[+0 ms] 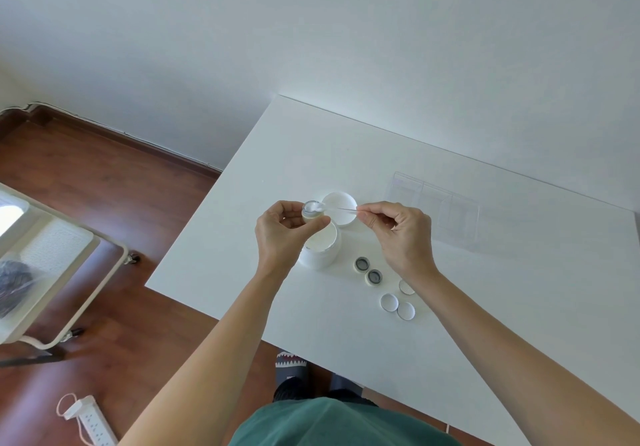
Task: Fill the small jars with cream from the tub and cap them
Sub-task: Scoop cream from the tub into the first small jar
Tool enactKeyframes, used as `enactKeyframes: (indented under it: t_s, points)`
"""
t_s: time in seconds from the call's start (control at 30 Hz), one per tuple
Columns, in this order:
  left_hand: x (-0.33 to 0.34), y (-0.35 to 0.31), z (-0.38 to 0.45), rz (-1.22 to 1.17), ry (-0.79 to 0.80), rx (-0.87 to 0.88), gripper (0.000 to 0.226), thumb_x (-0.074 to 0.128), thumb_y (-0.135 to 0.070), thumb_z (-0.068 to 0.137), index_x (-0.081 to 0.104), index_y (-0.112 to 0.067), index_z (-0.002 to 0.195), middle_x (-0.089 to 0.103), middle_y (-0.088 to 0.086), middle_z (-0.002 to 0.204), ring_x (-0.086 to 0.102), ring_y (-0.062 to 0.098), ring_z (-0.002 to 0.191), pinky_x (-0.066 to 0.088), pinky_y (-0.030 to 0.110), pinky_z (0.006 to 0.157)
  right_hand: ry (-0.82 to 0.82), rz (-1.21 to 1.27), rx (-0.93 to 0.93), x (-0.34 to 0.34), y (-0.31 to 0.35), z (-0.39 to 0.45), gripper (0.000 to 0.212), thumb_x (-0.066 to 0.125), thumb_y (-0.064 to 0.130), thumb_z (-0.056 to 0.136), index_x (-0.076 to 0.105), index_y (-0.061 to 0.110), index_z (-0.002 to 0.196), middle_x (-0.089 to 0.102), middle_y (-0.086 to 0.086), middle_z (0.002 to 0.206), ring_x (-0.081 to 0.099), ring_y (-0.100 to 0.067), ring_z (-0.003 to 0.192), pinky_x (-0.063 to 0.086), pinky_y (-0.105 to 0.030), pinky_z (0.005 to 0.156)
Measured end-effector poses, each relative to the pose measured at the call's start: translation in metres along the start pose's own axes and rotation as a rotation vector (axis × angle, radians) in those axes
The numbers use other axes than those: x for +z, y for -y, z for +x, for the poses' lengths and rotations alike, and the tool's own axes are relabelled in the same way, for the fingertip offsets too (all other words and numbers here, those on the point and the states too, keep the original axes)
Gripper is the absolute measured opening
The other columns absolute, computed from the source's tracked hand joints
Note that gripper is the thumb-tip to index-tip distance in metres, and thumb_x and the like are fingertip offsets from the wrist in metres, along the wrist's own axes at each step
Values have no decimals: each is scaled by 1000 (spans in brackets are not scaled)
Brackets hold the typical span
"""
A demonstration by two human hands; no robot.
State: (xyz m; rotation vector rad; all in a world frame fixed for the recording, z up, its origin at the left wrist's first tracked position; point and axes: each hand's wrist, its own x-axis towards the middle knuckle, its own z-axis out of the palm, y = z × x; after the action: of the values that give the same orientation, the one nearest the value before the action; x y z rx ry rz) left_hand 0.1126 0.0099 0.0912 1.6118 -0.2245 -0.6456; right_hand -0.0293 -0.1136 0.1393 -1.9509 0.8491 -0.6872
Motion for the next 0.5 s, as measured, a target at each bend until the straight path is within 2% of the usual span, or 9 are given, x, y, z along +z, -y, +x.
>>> enactKeyframes:
  t_s: [0.13, 0.3, 0.5]
  points:
    - [-1, 0, 1, 12, -5, -2, 41, 96, -19, 58, 69, -15, 88, 77, -4, 80, 73, 9, 73, 53, 15, 62, 9, -29, -13, -9, -2, 4, 7, 74, 14, 82, 78, 15, 88, 71, 15, 77, 64, -4, 69, 46, -7, 66]
    - [0, 0, 1, 57, 4, 18, 40, 96, -18, 58, 69, -16, 87, 77, -5, 79, 72, 8, 71, 52, 14, 60, -33, 17, -22, -12, 4, 9, 7, 74, 14, 82, 77, 17, 88, 69, 22, 77, 66, -1, 70, 47, -7, 67]
    - [3, -1, 0, 101, -7, 44, 40, 96, -20, 57, 69, -18, 87, 77, -7, 80, 73, 9, 72, 53, 14, 62, 1, -80, -68, -5, 4, 6, 7, 73, 16, 83, 78, 15, 89, 71, 10, 79, 62, -8, 71, 45, -8, 63]
